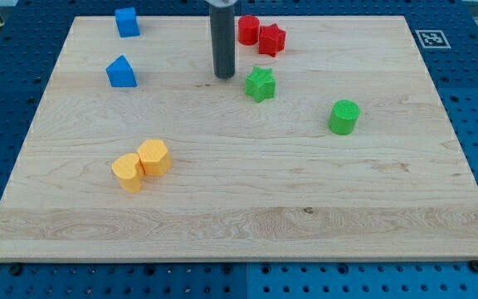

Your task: Move both the red blocks towards the bottom

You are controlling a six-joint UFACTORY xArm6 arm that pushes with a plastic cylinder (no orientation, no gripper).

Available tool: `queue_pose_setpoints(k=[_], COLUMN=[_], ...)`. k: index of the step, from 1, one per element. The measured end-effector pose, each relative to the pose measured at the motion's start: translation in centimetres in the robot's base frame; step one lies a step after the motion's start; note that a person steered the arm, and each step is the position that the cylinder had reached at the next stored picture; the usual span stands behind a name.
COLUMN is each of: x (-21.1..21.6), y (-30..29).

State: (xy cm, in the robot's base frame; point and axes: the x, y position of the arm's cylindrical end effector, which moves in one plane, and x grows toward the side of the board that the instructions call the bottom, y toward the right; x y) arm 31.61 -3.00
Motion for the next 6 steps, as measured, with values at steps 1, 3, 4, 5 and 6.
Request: queue_pose_setpoints(k=[1,3,4,5,6], x=[-4.7,-9.4,-9.4,-9.4,-8.3], y=[0.0,-2.0,-1.2,2.2,4.1])
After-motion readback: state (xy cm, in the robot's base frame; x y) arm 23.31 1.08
